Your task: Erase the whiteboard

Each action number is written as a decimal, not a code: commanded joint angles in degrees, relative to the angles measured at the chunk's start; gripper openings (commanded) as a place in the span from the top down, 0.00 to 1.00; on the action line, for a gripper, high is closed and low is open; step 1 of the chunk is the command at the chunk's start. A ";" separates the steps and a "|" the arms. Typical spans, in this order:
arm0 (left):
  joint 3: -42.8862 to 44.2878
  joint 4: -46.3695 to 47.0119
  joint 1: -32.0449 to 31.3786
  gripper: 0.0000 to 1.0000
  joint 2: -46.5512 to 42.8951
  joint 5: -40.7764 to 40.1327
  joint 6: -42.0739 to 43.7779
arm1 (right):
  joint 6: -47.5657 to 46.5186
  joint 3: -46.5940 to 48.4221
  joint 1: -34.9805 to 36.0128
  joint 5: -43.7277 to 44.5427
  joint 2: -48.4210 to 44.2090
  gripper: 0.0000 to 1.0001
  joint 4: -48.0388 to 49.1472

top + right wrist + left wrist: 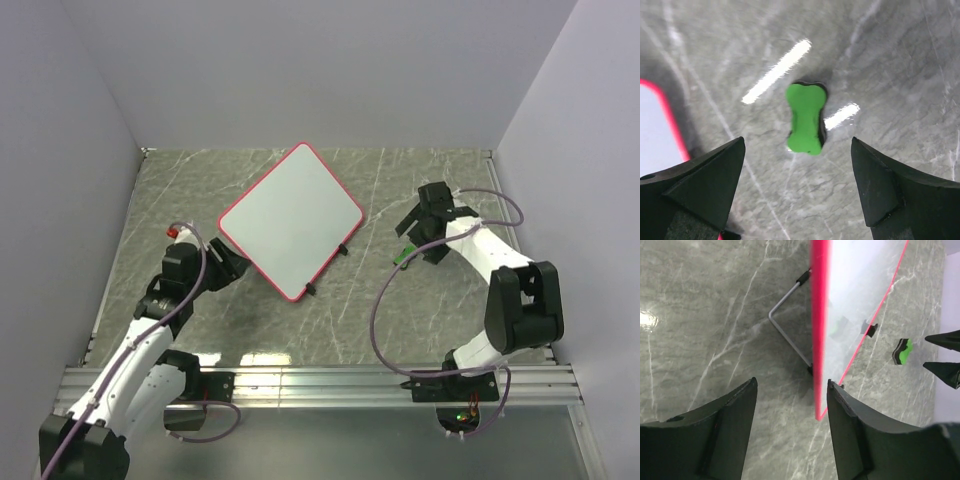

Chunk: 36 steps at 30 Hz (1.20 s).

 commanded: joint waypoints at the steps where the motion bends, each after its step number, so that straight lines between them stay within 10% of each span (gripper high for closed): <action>1: 4.36 -5.34 0.32 0.37 -2.52 -1.00 0.72 | -1.67 3.66 0.57 0.36 -3.89 0.07 0.50; 17: 22.89 -18.26 0.41 0.20 -7.46 1.20 4.76 | -14.85 16.99 27.36 -20.47 -15.49 0.06 4.64; 21: 26.86 -19.50 0.32 0.00 -5.25 1.73 7.75 | -17.05 20.18 31.59 -17.67 -18.30 0.03 -0.72; 36: 36.27 -19.15 0.41 0.00 1.07 1.29 10.83 | -19.70 10.16 31.51 -0.35 -38.52 0.02 -10.75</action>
